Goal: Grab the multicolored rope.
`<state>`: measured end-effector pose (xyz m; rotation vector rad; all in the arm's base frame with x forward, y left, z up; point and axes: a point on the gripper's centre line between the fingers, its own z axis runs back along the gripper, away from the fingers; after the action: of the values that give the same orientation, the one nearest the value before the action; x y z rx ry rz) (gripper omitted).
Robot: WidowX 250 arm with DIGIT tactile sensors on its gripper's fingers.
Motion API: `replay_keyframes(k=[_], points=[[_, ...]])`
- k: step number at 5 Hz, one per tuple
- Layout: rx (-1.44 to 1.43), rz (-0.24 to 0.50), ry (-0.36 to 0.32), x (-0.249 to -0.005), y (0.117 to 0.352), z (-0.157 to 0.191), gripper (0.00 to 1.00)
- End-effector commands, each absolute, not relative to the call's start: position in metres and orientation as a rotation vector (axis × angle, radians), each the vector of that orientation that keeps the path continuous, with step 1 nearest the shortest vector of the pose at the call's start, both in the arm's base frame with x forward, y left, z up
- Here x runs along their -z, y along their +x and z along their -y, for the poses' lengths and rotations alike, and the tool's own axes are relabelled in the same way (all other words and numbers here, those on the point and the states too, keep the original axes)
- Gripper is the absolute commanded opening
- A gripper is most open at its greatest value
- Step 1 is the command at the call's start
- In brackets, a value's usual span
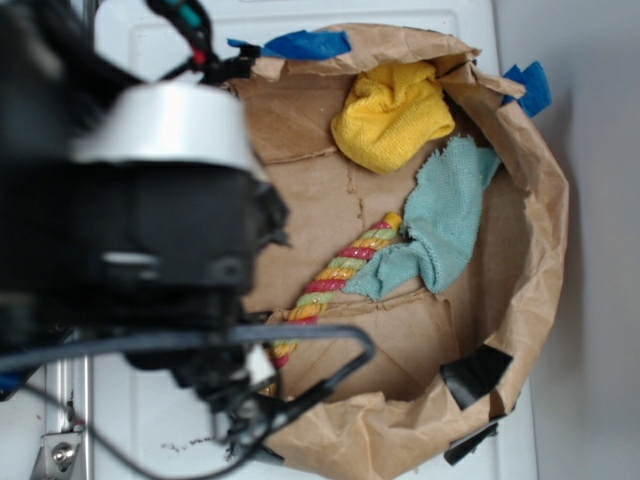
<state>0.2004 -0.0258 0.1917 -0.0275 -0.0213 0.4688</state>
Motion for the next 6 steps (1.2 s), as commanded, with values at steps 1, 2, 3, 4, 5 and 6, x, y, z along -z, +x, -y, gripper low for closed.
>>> replay_keyframes(k=[1,2,3,4,5,6], points=[[-0.618,0.064,-0.056,-0.177,0.221,0.013,1.00],[-0.618,0.064,-0.056,-0.177,0.221,0.013,1.00],[-0.618,0.064,-0.056,-0.177,0.221,0.013,1.00],[-0.624,0.068,-0.031,-0.127,0.215,0.003,1.00],[-0.605,0.019,-0.032,-0.088,0.209,0.000,1.00],[-0.624,0.039,-0.046,-0.069,0.203,0.002,1.00]])
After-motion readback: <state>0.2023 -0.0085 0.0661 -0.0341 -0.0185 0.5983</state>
